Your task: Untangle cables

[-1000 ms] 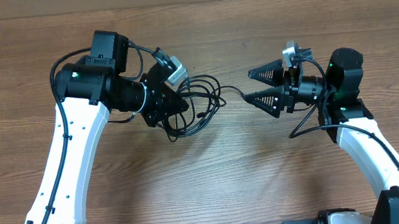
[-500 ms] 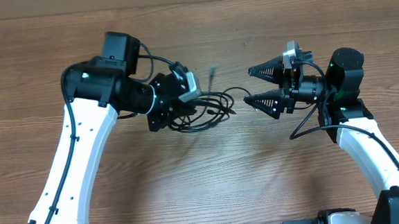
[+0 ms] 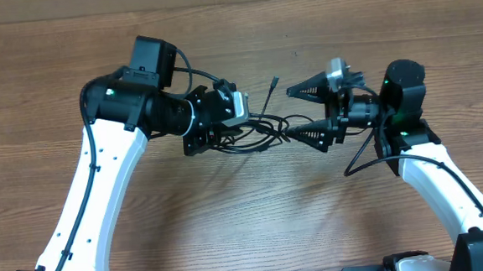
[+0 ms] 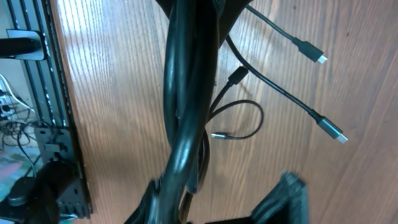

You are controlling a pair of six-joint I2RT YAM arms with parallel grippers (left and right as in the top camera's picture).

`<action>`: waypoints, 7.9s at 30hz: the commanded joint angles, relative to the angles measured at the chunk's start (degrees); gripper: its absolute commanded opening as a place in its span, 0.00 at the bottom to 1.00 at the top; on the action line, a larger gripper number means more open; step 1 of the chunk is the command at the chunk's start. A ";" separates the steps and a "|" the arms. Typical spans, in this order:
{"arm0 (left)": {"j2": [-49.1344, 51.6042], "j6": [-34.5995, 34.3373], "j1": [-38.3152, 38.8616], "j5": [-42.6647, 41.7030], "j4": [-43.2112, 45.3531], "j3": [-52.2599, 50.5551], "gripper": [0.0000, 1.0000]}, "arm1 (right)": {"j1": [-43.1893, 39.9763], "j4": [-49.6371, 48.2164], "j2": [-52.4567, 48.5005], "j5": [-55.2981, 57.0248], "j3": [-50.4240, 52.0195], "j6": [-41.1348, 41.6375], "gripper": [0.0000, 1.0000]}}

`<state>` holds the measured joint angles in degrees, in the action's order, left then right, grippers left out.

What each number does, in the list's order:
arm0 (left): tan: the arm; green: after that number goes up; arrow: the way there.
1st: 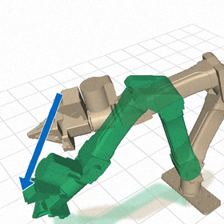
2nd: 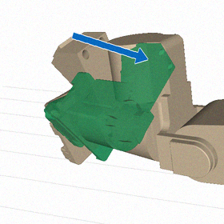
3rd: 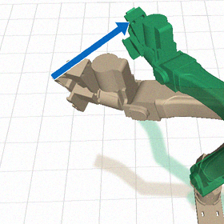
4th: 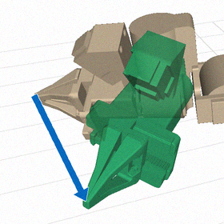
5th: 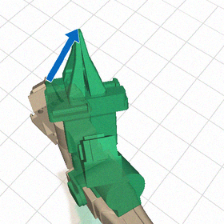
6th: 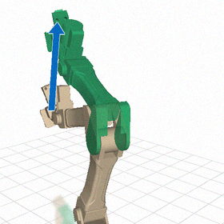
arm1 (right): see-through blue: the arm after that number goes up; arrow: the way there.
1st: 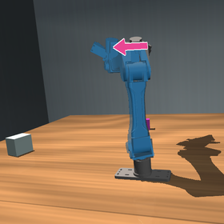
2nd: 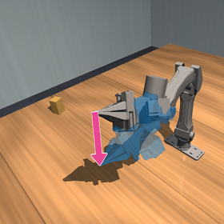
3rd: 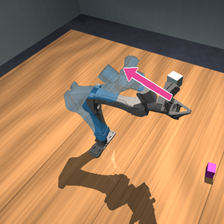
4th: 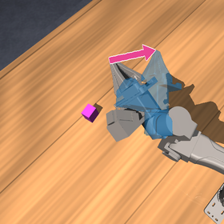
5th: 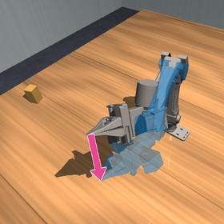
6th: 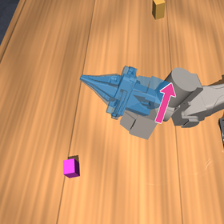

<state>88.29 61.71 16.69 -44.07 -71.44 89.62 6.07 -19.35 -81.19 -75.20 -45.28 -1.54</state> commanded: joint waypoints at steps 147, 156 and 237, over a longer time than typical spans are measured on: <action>4.24 -12.33 4.24 5.44 5.44 1.11 0.99 | -9.11 -26.67 -0.15 -14.73 -0.50 18.49 0.04; 4.33 -16.87 3.91 7.45 17.99 1.11 1.00 | -9.14 -26.67 -0.15 -14.73 -0.50 18.49 0.04; 6.08 -21.11 -1.16 -10.78 15.74 1.53 1.00 | -9.14 -26.67 -0.15 -12.98 -0.50 18.05 0.04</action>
<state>98.52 36.42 14.94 -51.94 -55.07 89.73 -3.25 -45.47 -81.30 -87.92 -45.28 16.64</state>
